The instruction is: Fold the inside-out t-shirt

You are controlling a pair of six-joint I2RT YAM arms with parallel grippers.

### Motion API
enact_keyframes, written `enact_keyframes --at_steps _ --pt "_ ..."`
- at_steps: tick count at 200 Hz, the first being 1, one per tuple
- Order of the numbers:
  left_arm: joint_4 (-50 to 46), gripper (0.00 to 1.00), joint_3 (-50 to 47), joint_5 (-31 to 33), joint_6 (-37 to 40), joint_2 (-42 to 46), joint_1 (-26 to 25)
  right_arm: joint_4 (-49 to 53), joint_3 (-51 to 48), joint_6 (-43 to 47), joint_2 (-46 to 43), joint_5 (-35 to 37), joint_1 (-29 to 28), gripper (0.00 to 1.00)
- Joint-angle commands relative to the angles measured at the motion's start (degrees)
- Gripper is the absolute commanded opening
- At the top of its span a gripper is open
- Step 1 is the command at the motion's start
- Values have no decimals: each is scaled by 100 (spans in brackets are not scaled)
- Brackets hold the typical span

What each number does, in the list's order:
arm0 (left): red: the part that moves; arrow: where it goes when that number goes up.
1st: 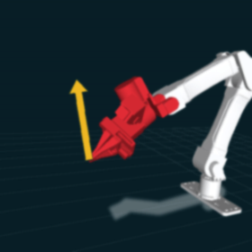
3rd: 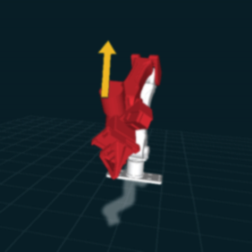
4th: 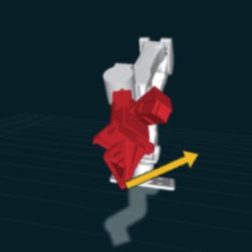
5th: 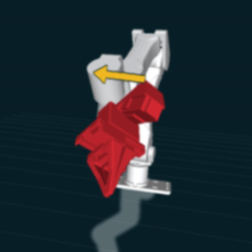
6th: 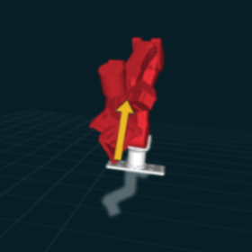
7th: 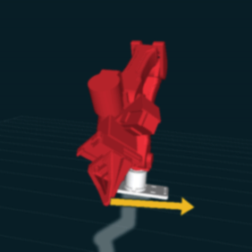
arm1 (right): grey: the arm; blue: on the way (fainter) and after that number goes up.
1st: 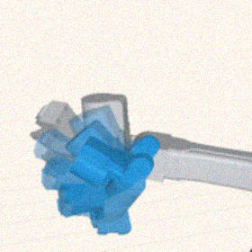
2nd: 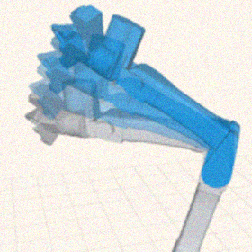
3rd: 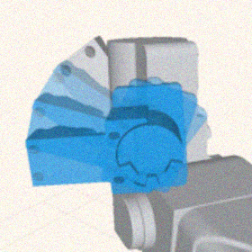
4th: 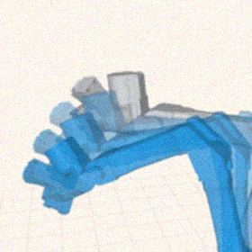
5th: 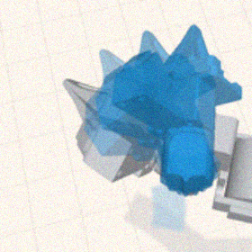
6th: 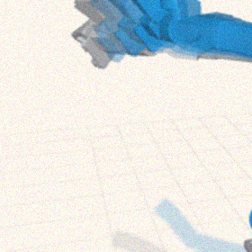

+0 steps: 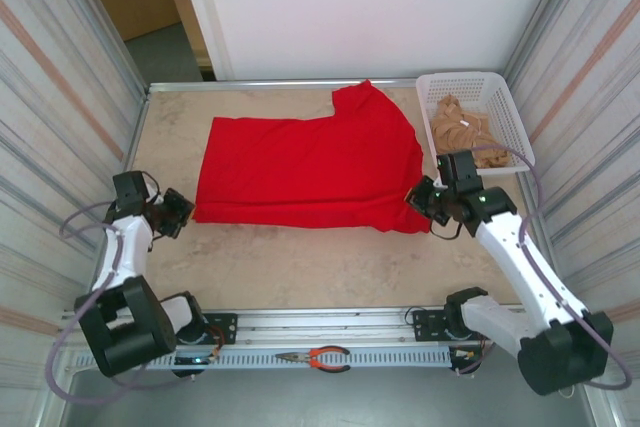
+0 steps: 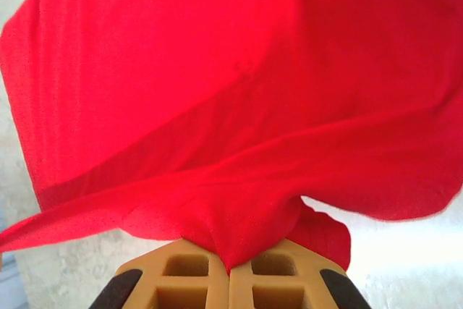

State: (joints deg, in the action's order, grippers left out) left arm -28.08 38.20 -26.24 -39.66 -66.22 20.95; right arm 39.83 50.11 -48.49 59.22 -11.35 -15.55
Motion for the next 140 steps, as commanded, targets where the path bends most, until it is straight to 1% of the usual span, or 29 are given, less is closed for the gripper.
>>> enact_keyframes --at_steps 1,29,58,75,80,89,93,102,110,114,121,130,140 --pt "449 0 303 -251 210 -453 27 -484 270 364 536 -141 173 0" --pt "619 0 746 -388 331 -1127 -125 -823 428 436 1174 -156 418 0" --pt "680 0 1228 -288 421 -1660 -347 -1056 692 497 1800 -38 565 0" --pt "776 0 1468 -282 441 -1998 -464 -1143 954 544 2318 25 624 0" --pt "810 2 1548 -272 458 -2118 -512 -1211 1036 573 2467 41 647 0" --pt "842 9 1725 -192 499 -2335 -588 -1301 1258 664 2784 67 665 0" --pt "889 14 1802 -172 514 -2436 -606 -1344 1354 725 2922 49 675 9" --pt "949 25 1989 -184 519 -2698 -638 -1376 1553 859 3153 36 678 32" --pt "958 33 2185 -264 526 -2911 -643 -1366 1653 930 3229 24 676 45" --pt "937 37 2279 -306 548 -3003 -636 -1339 1675 959 3220 20 676 49" --pt "863 43 2442 -363 610 -3115 -629 -1292 1652 981 3120 32 647 52" --pt "699 46 2627 -386 733 -3156 -615 -1206 1562 982 2894 67 583 54" --pt "550 48 2701 -310 833 -3016 -602 -1117 1394 983 2578 87 504 56"
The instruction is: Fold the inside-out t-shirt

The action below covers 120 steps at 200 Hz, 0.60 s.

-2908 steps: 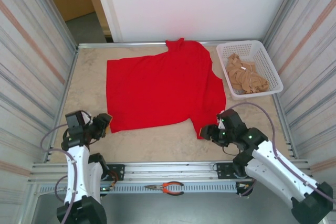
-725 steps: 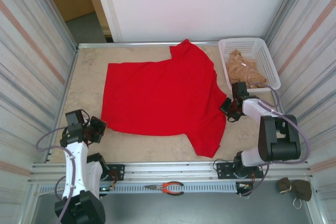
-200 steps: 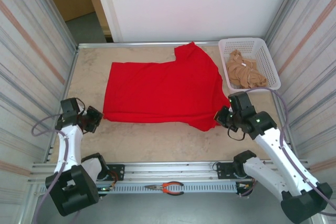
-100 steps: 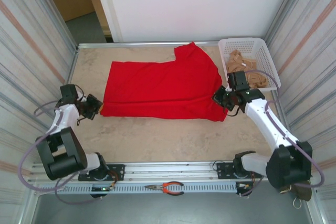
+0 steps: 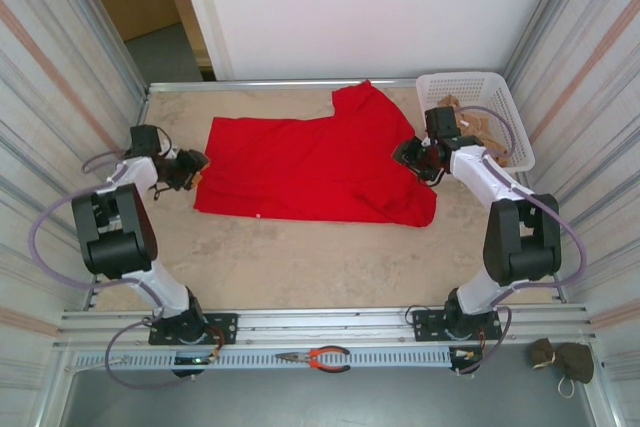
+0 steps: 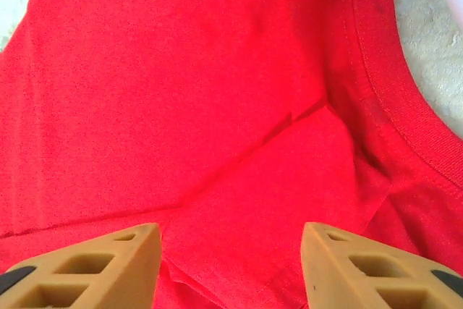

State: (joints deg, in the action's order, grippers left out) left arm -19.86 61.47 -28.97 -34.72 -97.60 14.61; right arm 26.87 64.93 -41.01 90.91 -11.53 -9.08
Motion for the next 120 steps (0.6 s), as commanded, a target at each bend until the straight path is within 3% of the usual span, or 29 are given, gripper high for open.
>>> enact_keyframes --at_steps 1,43,62,120 --pt "-281 49 365 -20 346 147 33 179 -88 236 -591 105 -143 56" --pt "-687 52 -643 322 31 1523 13 600 -1354 48 -2011 683 -291 64" --pt "-688 52 -1366 248 -197 2008 5 609 -1834 22 -2332 602 -161 65" --pt "-381 52 -2464 345 -232 2341 -3 210 -2416 130 -1871 492 -32 65"
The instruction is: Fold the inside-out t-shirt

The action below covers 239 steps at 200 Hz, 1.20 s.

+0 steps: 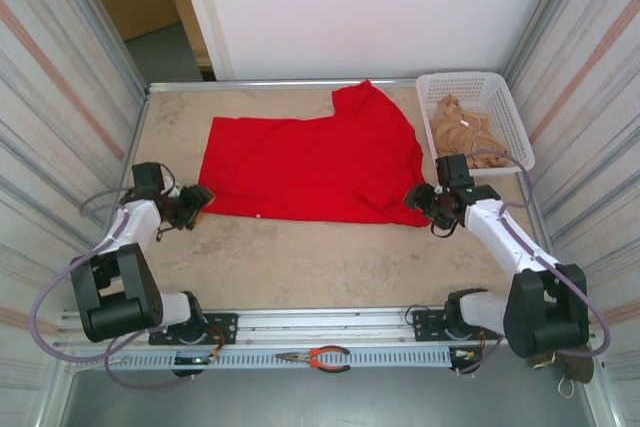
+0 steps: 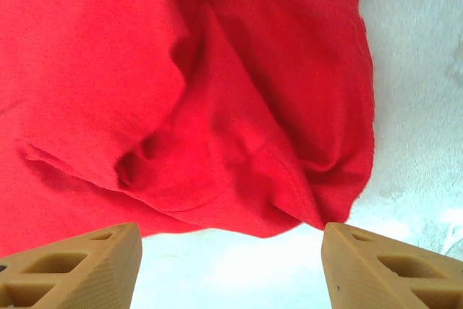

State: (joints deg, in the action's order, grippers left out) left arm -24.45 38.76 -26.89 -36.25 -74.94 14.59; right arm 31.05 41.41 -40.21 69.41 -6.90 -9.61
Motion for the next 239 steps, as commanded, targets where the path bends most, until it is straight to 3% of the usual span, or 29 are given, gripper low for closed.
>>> enact_keyframes --at_steps 1,41,54,65,84,104,108,148,204,226,239 --pt "84 52 -198 148 -81 66 0 -219 -68 53 299 25 16 65" --pt "426 51 -25 238 -172 -548 -59 -503 48 -30 1108 -14 -1 58" --pt "454 48 105 299 -172 -794 -87 -544 85 -43 1311 -9 5 52" --pt "491 44 196 322 -165 -988 -119 -565 63 -101 1395 13 4 40" --pt "566 31 318 331 -151 -1309 -132 -600 -4 -162 1398 15 19 18" --pt "598 5 462 255 -71 -1554 -132 -535 -98 -146 1251 37 31 0" --pt "590 0 483 254 -54 -1586 -132 -502 -114 -136 1205 44 45 0" --pt "511 0 29 204 -81 -1055 1 -94 -478 -202 551 77 99 0" --pt "-258 0 -1592 135 -497 1314 363 831 -1199 -412 -990 70 99 0" --pt "-654 0 -1993 143 -908 2476 262 1211 -1390 -556 -1800 14 102 0" --pt "-877 1 -2039 152 -1183 2997 257 1388 -1397 -686 -2159 -124 93 31"
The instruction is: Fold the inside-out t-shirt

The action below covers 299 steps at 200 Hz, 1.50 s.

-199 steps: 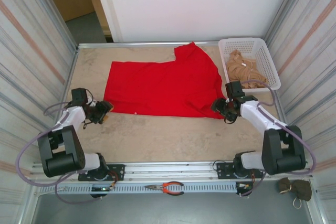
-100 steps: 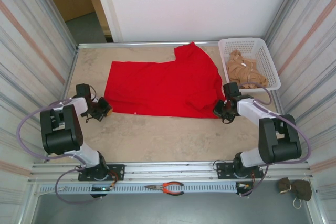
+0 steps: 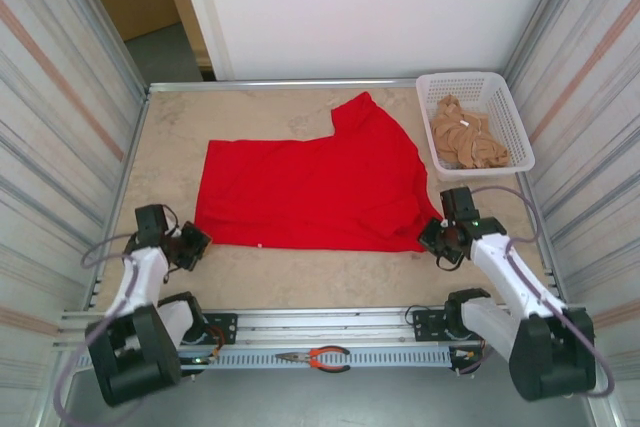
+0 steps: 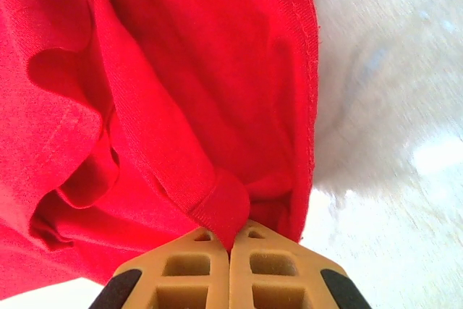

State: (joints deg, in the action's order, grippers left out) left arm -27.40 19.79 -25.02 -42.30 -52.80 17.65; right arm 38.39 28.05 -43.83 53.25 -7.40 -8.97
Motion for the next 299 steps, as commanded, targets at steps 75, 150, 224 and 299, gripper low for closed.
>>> enact_keyframes --at_steps 75,150,224,299 --pt "-1101 62 1192 -95 247 633 -72 490 763 -818 -611 -176 -1053 35" --pt "-923 62 1727 -183 311 180 -455 -360 970 -1147 942 260 -1871 45" --pt "-737 62 1642 -192 262 63 -466 -961 959 -1077 1925 249 -1755 37" --pt "-540 61 1636 -222 266 -169 -480 -1004 1756 -716 2486 -42 -1357 0"
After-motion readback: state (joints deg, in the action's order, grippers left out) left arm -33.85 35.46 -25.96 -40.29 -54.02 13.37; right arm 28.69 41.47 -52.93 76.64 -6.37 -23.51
